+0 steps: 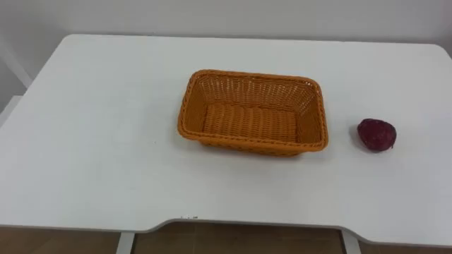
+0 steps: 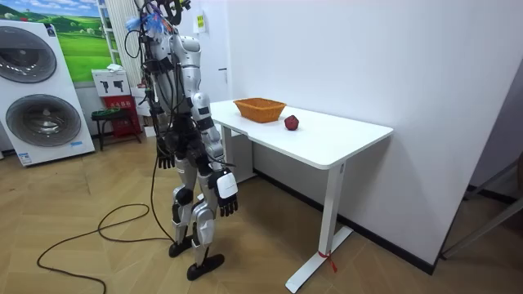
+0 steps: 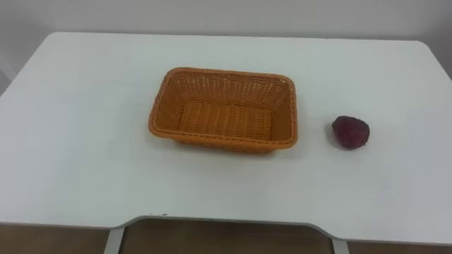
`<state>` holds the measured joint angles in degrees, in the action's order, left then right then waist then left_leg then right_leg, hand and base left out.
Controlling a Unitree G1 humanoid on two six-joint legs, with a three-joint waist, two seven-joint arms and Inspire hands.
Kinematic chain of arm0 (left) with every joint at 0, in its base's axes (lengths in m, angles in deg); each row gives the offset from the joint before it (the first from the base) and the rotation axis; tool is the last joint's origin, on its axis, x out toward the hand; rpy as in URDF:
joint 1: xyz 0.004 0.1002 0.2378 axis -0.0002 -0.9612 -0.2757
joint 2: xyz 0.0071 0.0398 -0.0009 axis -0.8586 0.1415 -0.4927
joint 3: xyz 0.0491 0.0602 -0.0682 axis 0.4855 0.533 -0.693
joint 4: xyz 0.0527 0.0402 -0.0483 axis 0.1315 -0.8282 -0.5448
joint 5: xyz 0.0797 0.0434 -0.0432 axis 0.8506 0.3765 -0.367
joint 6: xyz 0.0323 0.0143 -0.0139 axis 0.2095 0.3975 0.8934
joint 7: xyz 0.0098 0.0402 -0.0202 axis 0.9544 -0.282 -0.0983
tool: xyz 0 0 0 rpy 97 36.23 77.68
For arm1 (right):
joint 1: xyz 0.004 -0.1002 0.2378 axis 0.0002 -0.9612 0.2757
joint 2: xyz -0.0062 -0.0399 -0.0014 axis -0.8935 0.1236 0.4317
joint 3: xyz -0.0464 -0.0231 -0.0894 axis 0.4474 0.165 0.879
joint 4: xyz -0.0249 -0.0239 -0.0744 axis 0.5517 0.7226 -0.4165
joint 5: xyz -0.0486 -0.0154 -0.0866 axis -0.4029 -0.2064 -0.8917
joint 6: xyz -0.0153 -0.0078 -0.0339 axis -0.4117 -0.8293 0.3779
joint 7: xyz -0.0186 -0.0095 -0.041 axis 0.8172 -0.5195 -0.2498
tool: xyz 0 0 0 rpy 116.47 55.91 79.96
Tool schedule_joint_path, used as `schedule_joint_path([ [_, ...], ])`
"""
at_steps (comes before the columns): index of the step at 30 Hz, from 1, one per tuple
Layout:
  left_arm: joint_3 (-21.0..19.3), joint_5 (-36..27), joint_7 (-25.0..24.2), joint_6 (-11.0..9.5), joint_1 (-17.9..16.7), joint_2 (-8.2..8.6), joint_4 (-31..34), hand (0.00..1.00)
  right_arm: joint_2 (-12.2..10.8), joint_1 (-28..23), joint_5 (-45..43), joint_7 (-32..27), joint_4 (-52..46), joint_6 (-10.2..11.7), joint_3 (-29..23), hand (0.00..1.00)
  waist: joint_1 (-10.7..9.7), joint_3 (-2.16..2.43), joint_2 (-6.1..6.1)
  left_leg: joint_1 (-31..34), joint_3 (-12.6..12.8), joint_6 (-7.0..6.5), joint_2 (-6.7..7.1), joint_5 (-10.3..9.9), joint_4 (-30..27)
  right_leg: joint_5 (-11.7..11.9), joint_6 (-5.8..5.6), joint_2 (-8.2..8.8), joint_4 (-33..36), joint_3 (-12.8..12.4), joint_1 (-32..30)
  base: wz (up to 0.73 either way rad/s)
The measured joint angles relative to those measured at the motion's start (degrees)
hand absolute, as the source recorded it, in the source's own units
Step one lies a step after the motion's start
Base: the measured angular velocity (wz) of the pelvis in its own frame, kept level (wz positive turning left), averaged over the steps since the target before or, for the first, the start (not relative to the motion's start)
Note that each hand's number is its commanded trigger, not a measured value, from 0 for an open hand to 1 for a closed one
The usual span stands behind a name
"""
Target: Pick and place apple
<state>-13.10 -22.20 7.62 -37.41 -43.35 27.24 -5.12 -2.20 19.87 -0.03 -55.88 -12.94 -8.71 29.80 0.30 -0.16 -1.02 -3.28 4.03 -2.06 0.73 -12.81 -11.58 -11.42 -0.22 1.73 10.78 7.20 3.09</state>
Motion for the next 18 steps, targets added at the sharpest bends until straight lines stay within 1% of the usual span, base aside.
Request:
schedule_joint_path([
  [5, 0.4, -0.1, -0.3, 0.0, 0.1, 0.01, 0.1, 0.0, 0.0, 0.2, 0.3, -0.1, -0.2, 0.0, 0.0, 0.0, 0.1, -0.07, 0.07, 0.1, 0.2, 0.0, -0.05, 0.0, 0.1, 0.0, 0.0, -0.09, 0.0, -0.4, -0.2, 0.0],
  [7, 0.4, -0.1, -0.2, 0.0, 0.3, -0.02, 0.1, 0.0, 0.0, 0.8, 1.9, -0.5, 0.0, 0.2, -0.6, 0.0, 0.0, -0.09, 0.14, 0.2, 0.4, 0.02, -0.1, 0.0, 0.5, -0.1, -0.01, -0.25, 0.0, -0.8, -0.2, -0.02],
  [8, 0.4, -0.4, -0.2, 0.0, 0.4, -0.02, 0.1, 0.0, 0.0, 0.8, 3.2, -0.9, 0.1, 0.4, -1.0, 0.0, -0.1, -0.09, 0.16, 0.0, 0.4, 0.02, -0.1, 0.0, 0.6, -0.1, -0.02, -0.25, 0.0, -0.8, -0.1, -0.03],
  [10, 0.2, -0.5, -0.1, -0.2, 0.4, -0.02, -0.9, 0.0, 0.0, 0.6, 8.7, -2.4, 0.6, 0.8, -3.0, 0.0, 0.1, -0.11, 0.26, -0.4, 0.6, 0.02, -0.1, 0.0, 0.8, 0.0, -0.03, -0.3, 0.0, -1.2, 0.1, -0.07],
  [11, 0.0, -0.5, 0.0, -0.5, 0.5, -0.01, -1.1, 0.0, -0.1, 0.5, 14.0, -3.7, 0.5, 1.4, -4.0, 0.0, -0.1, -0.11, 0.27, -0.4, 0.5, 0.02, -0.1, 0.0, 0.9, 0.0, -0.03, -0.3, -0.1, -1.3, 0.1, 0.0],
  [12, -0.3, -0.5, 0.1, -0.5, 0.6, -0.01, -1.0, 0.0, -0.3, 0.4, 19.7, -4.8, 0.5, 1.9, -6.2, 0.0, -0.3, -0.1, 0.31, -0.4, 0.6, 0.02, -0.1, 0.0, 0.7, 0.0, -0.04, -0.27, -0.1, -1.1, 0.0, 0.0],
  [13, -0.5, -0.5, 0.2, -0.5, 0.8, 0.01, -0.9, 0.0, -0.5, 0.3, 22.7, -5.3, 0.3, 2.2, -7.7, 0.0, -0.4, -0.06, 0.57, -0.3, 0.6, 0.02, -0.1, 0.0, 0.6, 0.0, -0.04, -0.26, 0.0, -1.2, -0.1, 0.0],
  [14, -1.8, -0.5, 0.6, -0.7, 0.8, 0.1, -0.7, 0.0, -0.7, 0.4, 27.7, -6.4, -0.1, 2.4, -11.5, 0.0, -0.9, -0.13, 0.31, -0.3, 0.5, 0.02, -0.08, 0.0, 0.6, 0.0, -0.04, -0.24, 0.0, -1.2, -0.1, 0.0],
  [15, -2.8, -0.6, 1.1, -0.8, 0.6, 0.05, 0.0, 0.0, -0.7, 0.6, 33.0, -7.7, -1.7, 2.4, -15.1, 0.0, -1.9, -0.18, 0.33, -0.2, 0.6, 0.02, -0.04, 0.0, 0.6, 0.0, -0.04, -0.2, 0.1, -1.2, -0.1, 0.0],
  [16, -3.4, -0.6, 1.4, -0.9, 0.4, 0.02, 0.2, 0.0, -0.6, 0.4, 35.7, -8.6, -2.7, 2.5, -16.8, 0.0, -2.2, -0.2, 0.49, -0.2, 0.7, 0.02, -0.04, 0.0, 0.7, 0.0, -0.04, -0.21, 0.1, -1.3, -0.1, 0.0],
  [17, -5.1, -0.6, 1.9, -1.2, 0.3, 0.0, 0.2, 0.0, -0.6, 0.6, 40.3, -10.3, -4.5, 2.8, -21.6, 0.0, -3.3, -0.29, 0.46, -0.2, 0.7, 0.01, -0.01, 0.0, 0.7, 0.0, -0.04, -0.2, 0.1, -1.3, -0.2, -0.04],
  [18, -7.0, -0.6, 2.1, -1.5, 0.2, -0.15, 0.4, 0.0, -0.5, 1.2, 46.0, -12.0, -6.2, 3.5, -26.6, 0.0, -4.4, -0.23, 0.67, -0.2, 0.7, -0.01, 0.01, 0.0, 0.7, 0.0, -0.06, -0.2, 0.2, -1.5, -0.2, -0.06],
])
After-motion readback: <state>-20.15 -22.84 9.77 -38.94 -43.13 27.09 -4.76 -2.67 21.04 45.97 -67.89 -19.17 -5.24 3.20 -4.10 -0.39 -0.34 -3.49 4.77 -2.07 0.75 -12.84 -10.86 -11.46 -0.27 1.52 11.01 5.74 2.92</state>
